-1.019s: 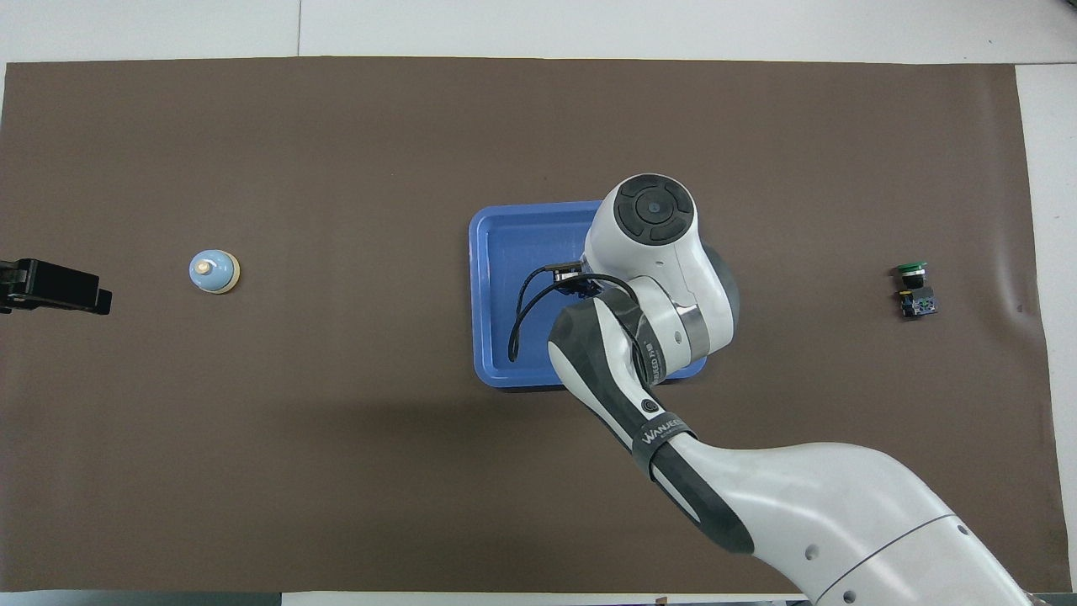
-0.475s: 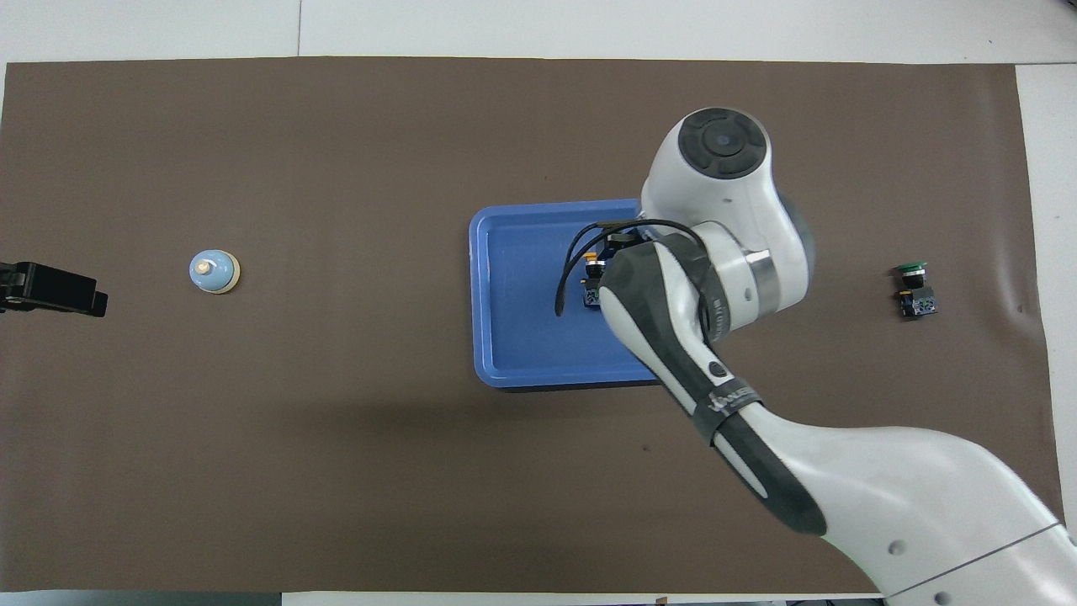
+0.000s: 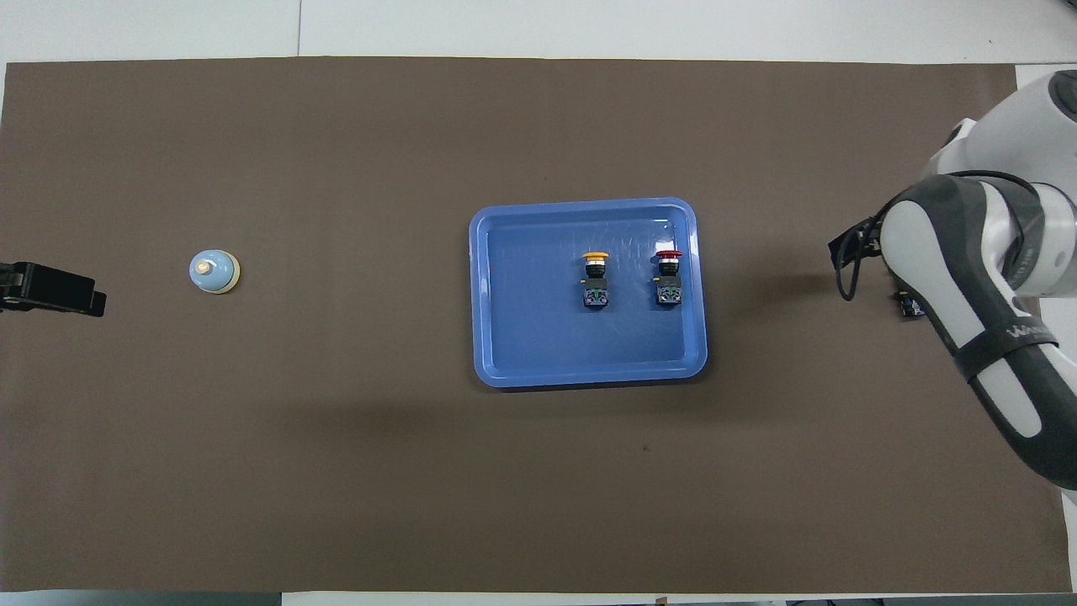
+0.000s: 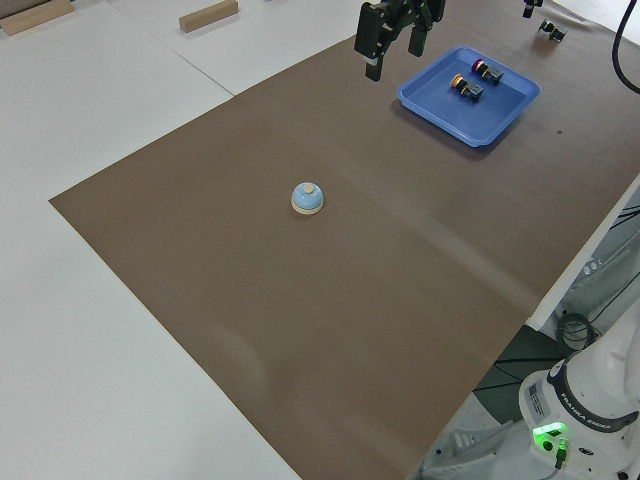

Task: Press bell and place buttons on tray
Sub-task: 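Reach the right gripper to the green button and grasp it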

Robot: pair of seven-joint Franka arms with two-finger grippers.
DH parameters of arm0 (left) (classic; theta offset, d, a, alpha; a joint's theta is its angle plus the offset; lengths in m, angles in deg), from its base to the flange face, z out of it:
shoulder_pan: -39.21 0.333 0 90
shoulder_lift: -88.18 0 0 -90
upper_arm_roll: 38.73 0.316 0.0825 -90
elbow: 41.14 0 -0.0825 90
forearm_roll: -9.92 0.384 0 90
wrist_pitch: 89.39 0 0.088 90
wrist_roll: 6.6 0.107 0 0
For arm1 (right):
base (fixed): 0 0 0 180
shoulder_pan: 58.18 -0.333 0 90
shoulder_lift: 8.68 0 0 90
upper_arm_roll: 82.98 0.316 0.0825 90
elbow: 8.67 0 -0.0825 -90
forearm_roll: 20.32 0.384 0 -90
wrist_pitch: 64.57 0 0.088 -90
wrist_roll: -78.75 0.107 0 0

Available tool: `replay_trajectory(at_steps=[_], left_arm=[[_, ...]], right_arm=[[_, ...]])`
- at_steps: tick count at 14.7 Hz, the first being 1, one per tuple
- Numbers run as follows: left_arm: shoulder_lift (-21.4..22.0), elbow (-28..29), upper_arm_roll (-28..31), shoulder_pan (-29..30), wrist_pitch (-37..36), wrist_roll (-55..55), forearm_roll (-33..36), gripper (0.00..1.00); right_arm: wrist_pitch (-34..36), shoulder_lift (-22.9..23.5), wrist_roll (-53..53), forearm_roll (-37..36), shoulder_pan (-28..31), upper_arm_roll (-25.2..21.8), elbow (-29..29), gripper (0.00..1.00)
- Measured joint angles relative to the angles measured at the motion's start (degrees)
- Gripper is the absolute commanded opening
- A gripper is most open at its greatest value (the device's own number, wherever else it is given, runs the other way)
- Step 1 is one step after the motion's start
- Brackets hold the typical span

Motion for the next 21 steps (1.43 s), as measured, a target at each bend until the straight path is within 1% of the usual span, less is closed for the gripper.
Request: replay_trajectory(at_steps=[2,4,6,8,10,11,12,13,14,15,16,17,21], left_arm=[[1.6,-0.1,0.0,0.0,0.0,0.0,0.0,1.0],[3.5,-0.1,0.0,0.0,-0.1,0.0,0.0,1.0],[4.3,-0.1,0.0,0.0,-0.2,0.0,0.0,1.0],[4.3,0.0,0.0,0.0,-0.2,0.0,0.1,1.0],[4.3,0.1,0.0,0.0,-0.2,0.0,0.1,1.0],[4.3,0.1,0.0,0.0,-0.2,0.0,0.1,1.0],[4.3,0.1,0.0,0.0,-0.2,0.0,0.1,1.0],[4.3,0.1,0.0,0.0,-0.2,0.0,0.1,1.0],[4.3,0.1,0.0,0.0,-0.2,0.0,0.1,1.0],[4.3,0.1,0.0,0.0,-0.2,0.0,0.1,1.0],[4.3,0.1,0.0,0.0,-0.2,0.0,0.1,1.0],[4.3,0.1,0.0,0.0,-0.2,0.0,0.1,1.0],[4.3,0.1,0.0,0.0,-0.2,0.0,0.1,1.0]], right_arm=[[-0.1,-0.1,-4.5,-3.6,2.6,0.0,-0.7,1.0],[-1.7,-0.4,-6.9,-4.9,4.4,0.0,-2.1,1.0],[-7.9,-1.0,-9.3,-4.9,6.0,0.0,-5.8,1.0],[-15.4,-2.1,-10.0,-4.9,7.4,0.0,-12.1,1.0],[-20.3,-2.9,-10.0,-4.9,7.6,0.1,-16.8,1.0],[-22.1,-3.1,-10.0,-4.9,7.6,0.1,-18.1,0.96],[-23.4,-3.2,-10.0,-4.9,7.6,0.2,-18.7,0.83],[-24.0,-3.3,-10.0,-4.9,7.6,0.2,-18.9,0.66],[-24.1,-3.4,-10.0,-5.0,7.7,0.2,-19.0,0.45],[-24.2,-3.5,-10.2,-5.0,8.0,0.2,-19.0,0.21],[-24.2,-3.5,-10.7,-5.0,8.4,0.2,-19.0,0.05],[-24.2,-3.5,-11.1,-5.0,8.8,0.2,-19.2,0.0],[-24.2,-3.6,-11.9,-5.0,9.5,0.3,-19.5,0.0]])
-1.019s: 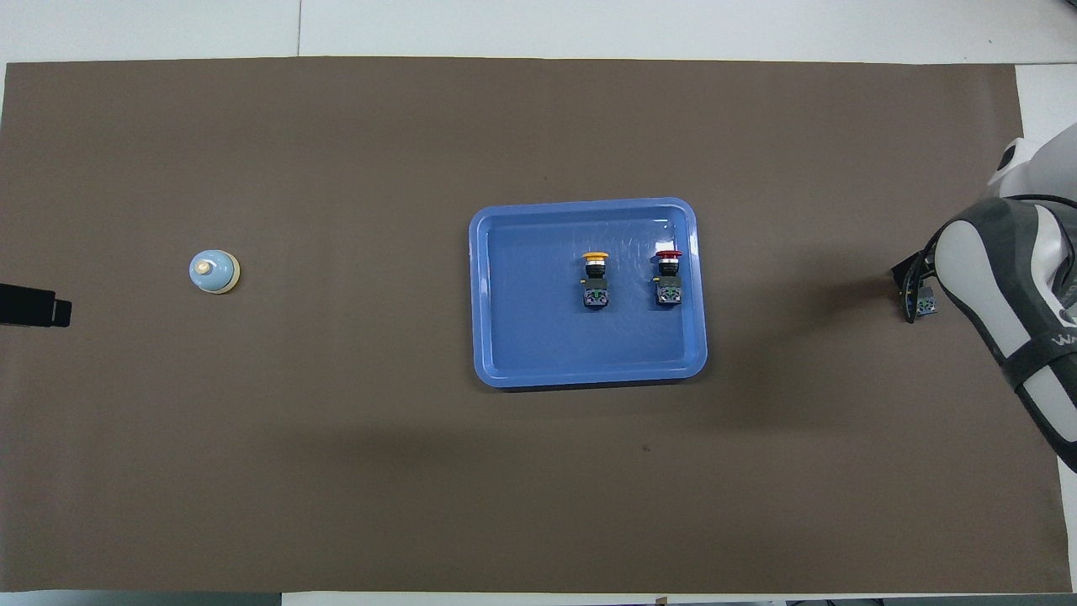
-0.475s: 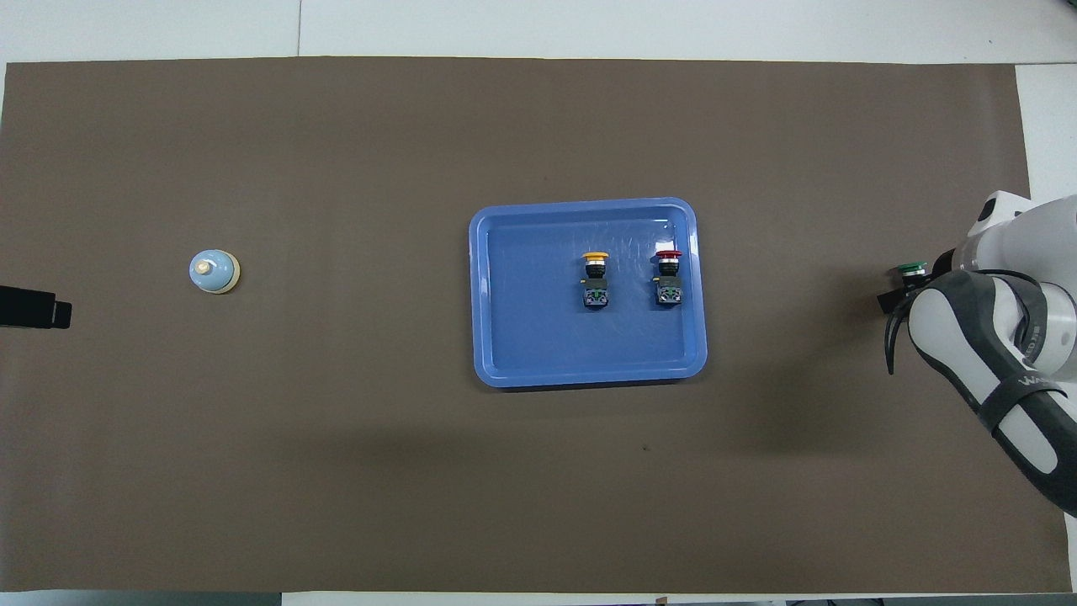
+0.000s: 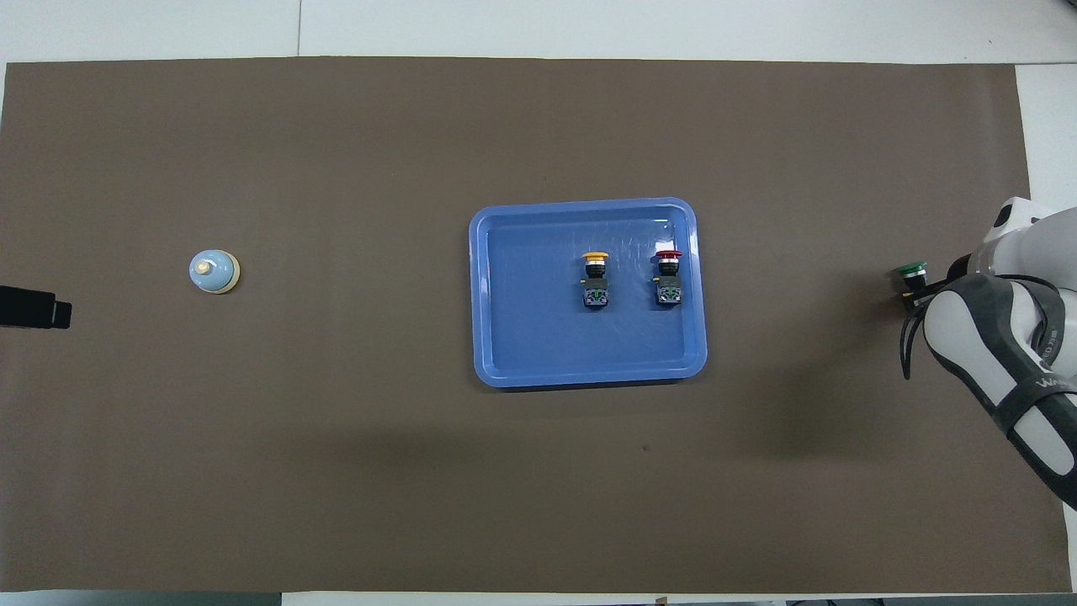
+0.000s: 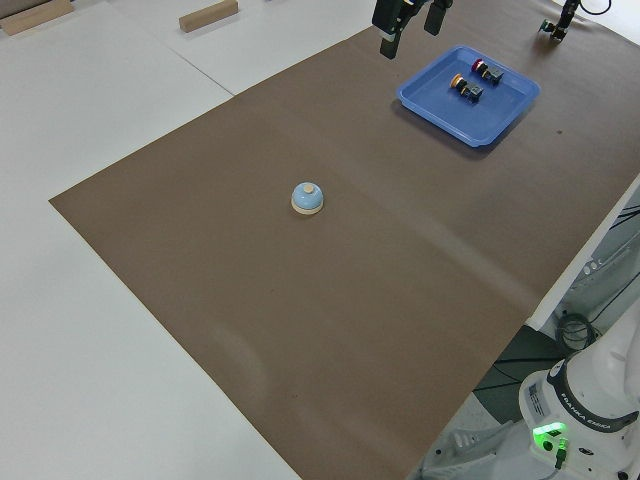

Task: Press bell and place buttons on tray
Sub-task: 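Reach the right gripper to the green button and grasp it, then place the green button in the tray beside the yellow one, right gripper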

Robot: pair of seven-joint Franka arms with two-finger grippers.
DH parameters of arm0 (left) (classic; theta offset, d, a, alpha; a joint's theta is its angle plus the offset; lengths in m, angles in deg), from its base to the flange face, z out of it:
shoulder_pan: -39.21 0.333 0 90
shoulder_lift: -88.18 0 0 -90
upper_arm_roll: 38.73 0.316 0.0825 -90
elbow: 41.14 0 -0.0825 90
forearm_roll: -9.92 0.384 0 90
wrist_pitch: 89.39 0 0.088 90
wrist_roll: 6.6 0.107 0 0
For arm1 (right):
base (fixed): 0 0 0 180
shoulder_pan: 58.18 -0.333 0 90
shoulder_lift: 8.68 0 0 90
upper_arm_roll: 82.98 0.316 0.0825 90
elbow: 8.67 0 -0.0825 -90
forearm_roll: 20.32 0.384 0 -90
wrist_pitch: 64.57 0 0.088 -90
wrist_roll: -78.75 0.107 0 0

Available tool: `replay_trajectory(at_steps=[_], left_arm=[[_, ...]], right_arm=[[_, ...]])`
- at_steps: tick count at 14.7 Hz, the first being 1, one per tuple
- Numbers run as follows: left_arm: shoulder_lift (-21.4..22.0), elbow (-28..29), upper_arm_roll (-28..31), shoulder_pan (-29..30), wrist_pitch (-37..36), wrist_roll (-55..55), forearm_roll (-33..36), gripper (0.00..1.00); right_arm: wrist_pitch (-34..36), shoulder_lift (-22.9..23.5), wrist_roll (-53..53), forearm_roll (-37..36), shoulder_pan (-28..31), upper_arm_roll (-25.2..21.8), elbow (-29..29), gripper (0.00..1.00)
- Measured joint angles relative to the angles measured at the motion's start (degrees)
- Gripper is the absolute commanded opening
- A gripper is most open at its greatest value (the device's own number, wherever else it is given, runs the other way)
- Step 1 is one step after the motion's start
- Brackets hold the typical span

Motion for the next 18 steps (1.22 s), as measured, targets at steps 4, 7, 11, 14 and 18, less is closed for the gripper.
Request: replay_trajectory(at_steps=[4,7,11,14,18], left_arm=[[0.0,0.0,0.0,0.0,0.0,0.0,0.0,1.0],[0.0,0.0,0.0,0.0,0.0,0.0,0.0,1.0],[0.0,0.0,0.0,0.0,0.0,0.0,0.0,1.0],[0.0,0.0,0.0,0.0,0.0,0.0,0.0,1.0],[0.0,0.0,0.0,0.0,0.0,0.0,0.0,1.0]], right_arm=[[5.3,-0.7,0.5,0.0,-2.9,1.2,3.4,0.0],[16.6,-1.5,12.7,0.7,-12.9,1.6,11.4,0.0],[18.4,-0.6,32.6,12.1,-28.8,2.0,16.2,0.0],[15.6,3.8,48.5,13.6,-39.8,2.1,21.0,0.0],[6.6,11.4,58.0,13.6,-48.9,2.1,23.2,0.0]])
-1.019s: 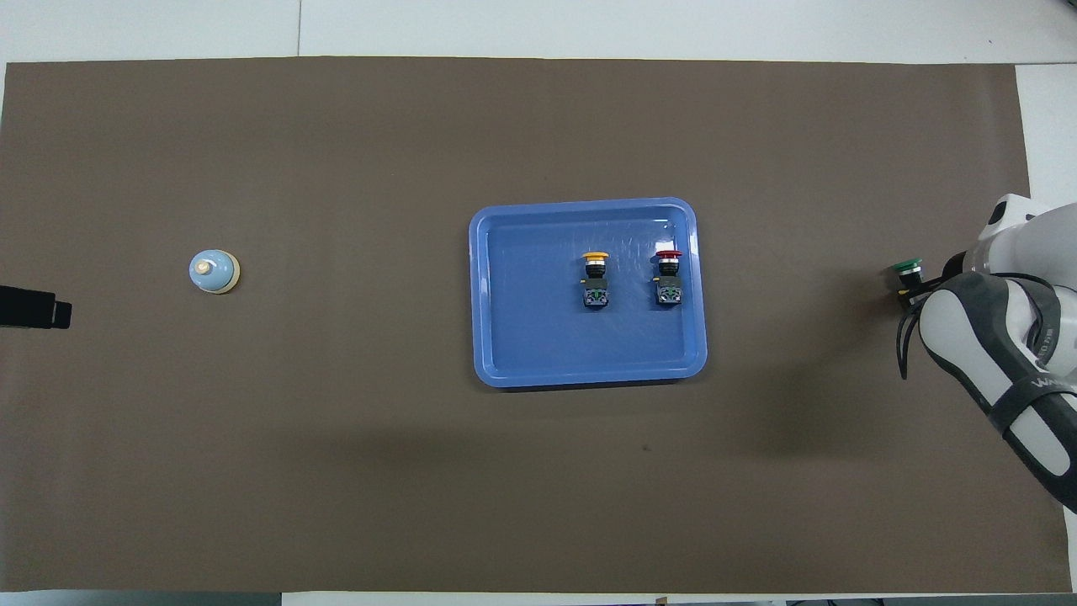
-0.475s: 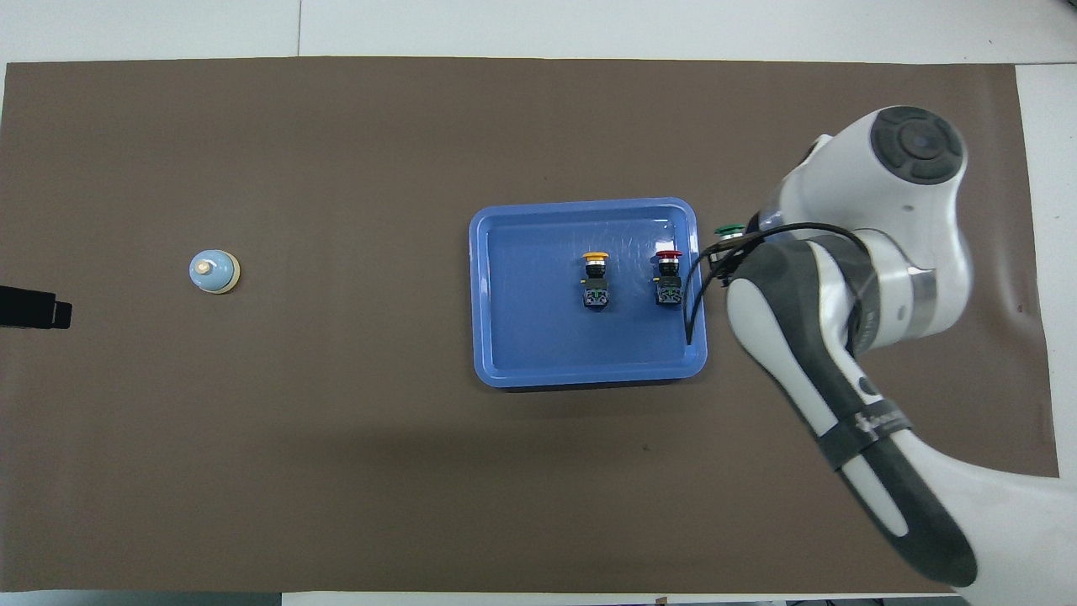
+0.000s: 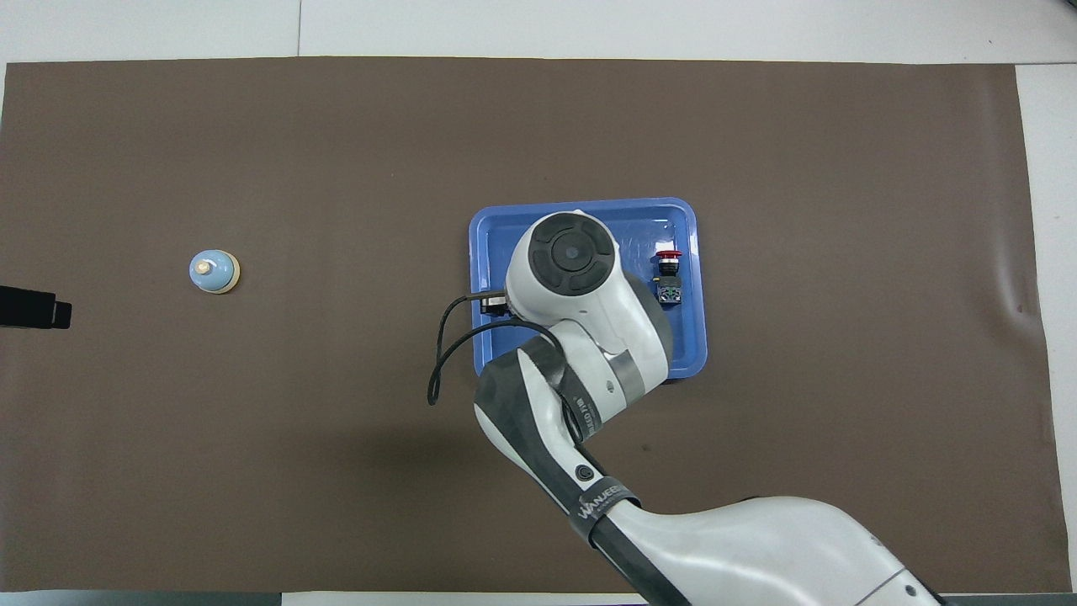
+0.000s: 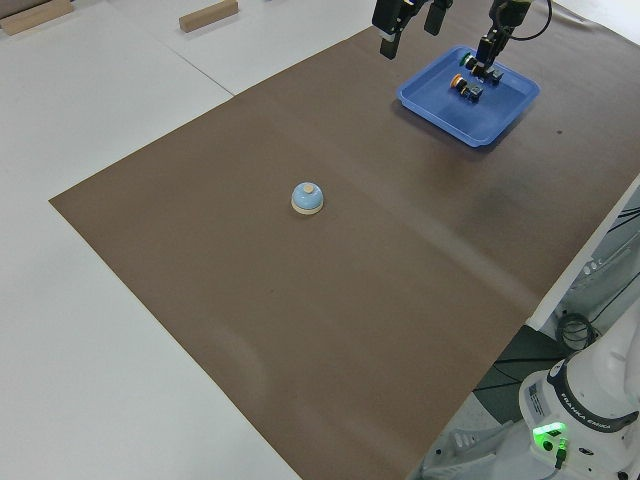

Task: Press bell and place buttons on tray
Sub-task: 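Place the green button in the tray beside the yellow one, right gripper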

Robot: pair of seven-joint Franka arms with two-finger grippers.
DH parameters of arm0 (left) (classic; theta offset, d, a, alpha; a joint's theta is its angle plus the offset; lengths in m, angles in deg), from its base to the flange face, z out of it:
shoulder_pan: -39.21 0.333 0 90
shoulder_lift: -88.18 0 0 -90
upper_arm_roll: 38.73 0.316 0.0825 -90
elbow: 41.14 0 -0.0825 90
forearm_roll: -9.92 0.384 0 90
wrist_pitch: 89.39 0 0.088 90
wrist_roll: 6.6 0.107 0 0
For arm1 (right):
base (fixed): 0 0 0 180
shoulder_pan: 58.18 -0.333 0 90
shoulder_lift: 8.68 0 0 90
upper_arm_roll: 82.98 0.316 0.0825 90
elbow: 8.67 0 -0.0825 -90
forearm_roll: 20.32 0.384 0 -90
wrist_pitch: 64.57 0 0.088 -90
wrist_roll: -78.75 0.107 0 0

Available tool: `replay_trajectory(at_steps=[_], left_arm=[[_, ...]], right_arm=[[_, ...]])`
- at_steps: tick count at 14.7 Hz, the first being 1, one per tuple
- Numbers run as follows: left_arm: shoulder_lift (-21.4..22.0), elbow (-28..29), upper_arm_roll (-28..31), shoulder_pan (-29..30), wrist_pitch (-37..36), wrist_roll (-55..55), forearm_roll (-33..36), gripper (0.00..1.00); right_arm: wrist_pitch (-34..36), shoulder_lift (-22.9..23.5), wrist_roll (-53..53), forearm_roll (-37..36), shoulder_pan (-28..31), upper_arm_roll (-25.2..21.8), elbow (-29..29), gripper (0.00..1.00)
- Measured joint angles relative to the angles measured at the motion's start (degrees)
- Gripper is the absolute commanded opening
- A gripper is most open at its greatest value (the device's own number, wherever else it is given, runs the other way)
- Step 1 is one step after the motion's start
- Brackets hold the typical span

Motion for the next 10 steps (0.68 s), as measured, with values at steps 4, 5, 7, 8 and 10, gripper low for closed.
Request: replay_trajectory(at_steps=[4,5,7,8,10], left_arm=[[0.0,0.0,0.0,0.0,0.0,0.0,0.0,1.0],[0.0,0.0,0.0,0.0,0.0,0.0,0.0,1.0],[0.0,0.0,0.0,0.0,0.0,0.0,0.0,1.0],[0.0,0.0,0.0,0.0,0.0,0.0,0.0,1.0],[0.0,0.0,0.0,0.0,0.0,0.0,0.0,1.0]], right_arm=[[-6.1,2.8,0.5,0.0,-0.1,-0.6,-1.2,1.0],[-6.3,2.8,0.4,0.0,0.2,-0.7,-1.3,1.0],[-6.1,2.6,0.4,0.0,0.4,-0.8,-1.0,1.0],[-4.8,2.3,0.4,-0.1,0.4,-0.9,-0.3,1.0],[2.8,1.2,0.4,-1.8,0.7,-1.7,2.8,1.0]])
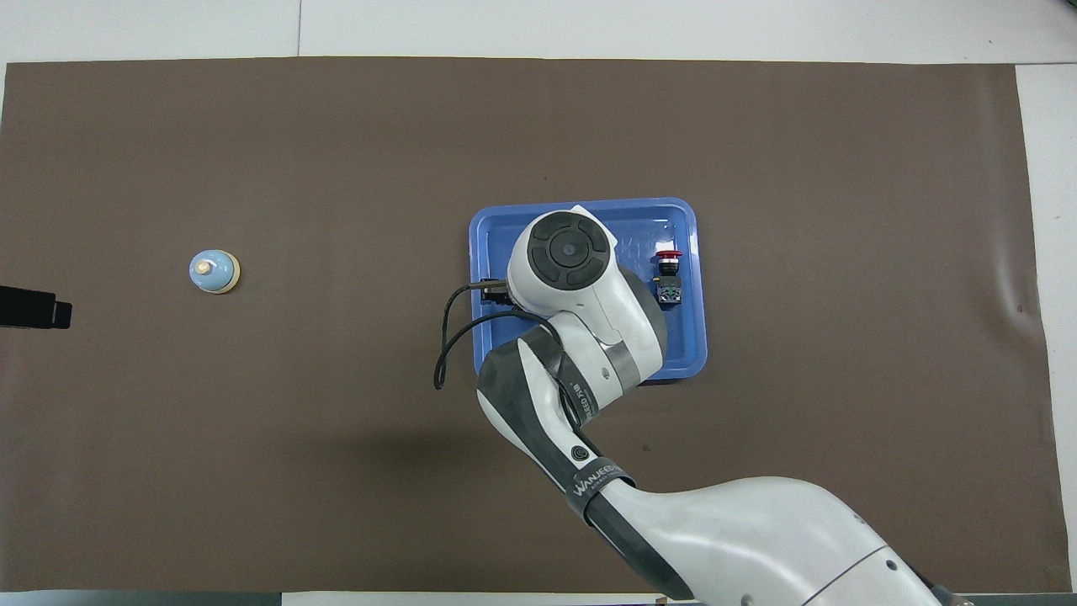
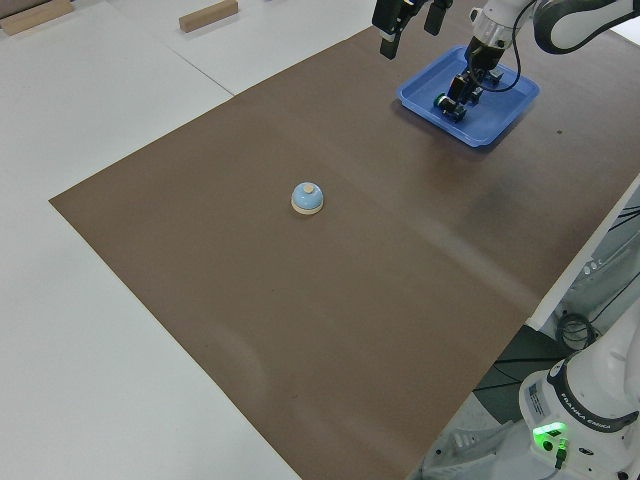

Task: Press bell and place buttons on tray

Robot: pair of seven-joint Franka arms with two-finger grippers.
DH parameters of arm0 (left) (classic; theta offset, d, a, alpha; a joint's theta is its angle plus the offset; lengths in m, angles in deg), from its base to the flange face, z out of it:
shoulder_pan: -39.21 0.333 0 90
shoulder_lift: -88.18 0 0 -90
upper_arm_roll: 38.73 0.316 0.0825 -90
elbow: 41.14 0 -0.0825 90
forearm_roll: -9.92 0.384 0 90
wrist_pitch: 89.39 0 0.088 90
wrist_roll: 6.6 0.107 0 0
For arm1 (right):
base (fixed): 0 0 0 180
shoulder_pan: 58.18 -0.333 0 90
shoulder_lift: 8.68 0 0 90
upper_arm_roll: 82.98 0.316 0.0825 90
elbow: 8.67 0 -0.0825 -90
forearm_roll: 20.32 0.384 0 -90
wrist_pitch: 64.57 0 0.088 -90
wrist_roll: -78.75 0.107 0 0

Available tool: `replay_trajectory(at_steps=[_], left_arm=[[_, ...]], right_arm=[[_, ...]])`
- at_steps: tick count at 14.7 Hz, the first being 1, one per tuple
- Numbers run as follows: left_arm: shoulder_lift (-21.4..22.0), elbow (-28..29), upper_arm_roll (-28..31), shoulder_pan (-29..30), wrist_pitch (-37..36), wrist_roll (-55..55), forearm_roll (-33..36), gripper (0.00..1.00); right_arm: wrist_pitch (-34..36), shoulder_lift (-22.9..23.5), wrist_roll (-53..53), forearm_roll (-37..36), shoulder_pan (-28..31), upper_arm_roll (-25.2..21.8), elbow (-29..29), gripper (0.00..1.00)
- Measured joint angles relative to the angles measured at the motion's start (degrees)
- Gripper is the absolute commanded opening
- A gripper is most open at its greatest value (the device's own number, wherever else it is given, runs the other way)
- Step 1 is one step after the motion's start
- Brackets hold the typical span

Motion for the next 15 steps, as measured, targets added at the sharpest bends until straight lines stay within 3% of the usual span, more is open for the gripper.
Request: replay_trajectory(at_steps=[2,5,7,8,11,15], left_arm=[[0.0,0.0,0.0,0.0,0.0,0.0,0.0,1.0],[0.0,0.0,0.0,0.0,0.0,0.0,0.0,1.0],[0.0,0.2,0.3,0.1,0.5,0.0,0.0,0.3],[0.1,0.6,0.4,0.1,1.4,0.0,0.0,0.0],[1.4,6.5,0.7,0.2,7.4,0.0,0.1,0.0],[1.6,15.1,1.0,1.3,15.3,0.0,0.1,0.0]], right_arm=[[12.8,-3.9,-1.9,-3.1,2.0,-1.3,3.4,1.0],[31.5,-14.9,-12.1,-3.5,10.2,-1.8,4.4,1.0],[37.8,-21.2,-16.5,-3.5,15.7,-1.9,3.8,1.0],[39.3,-23.7,-17.3,-3.4,17.5,-1.9,2.8,1.0],[39.1,-27.9,-19.0,-3.1,21.3,-1.3,-3.1,1.0],[37.7,-27.9,-23.2,-3.8,25.9,0.4,-5.7,1.0]])
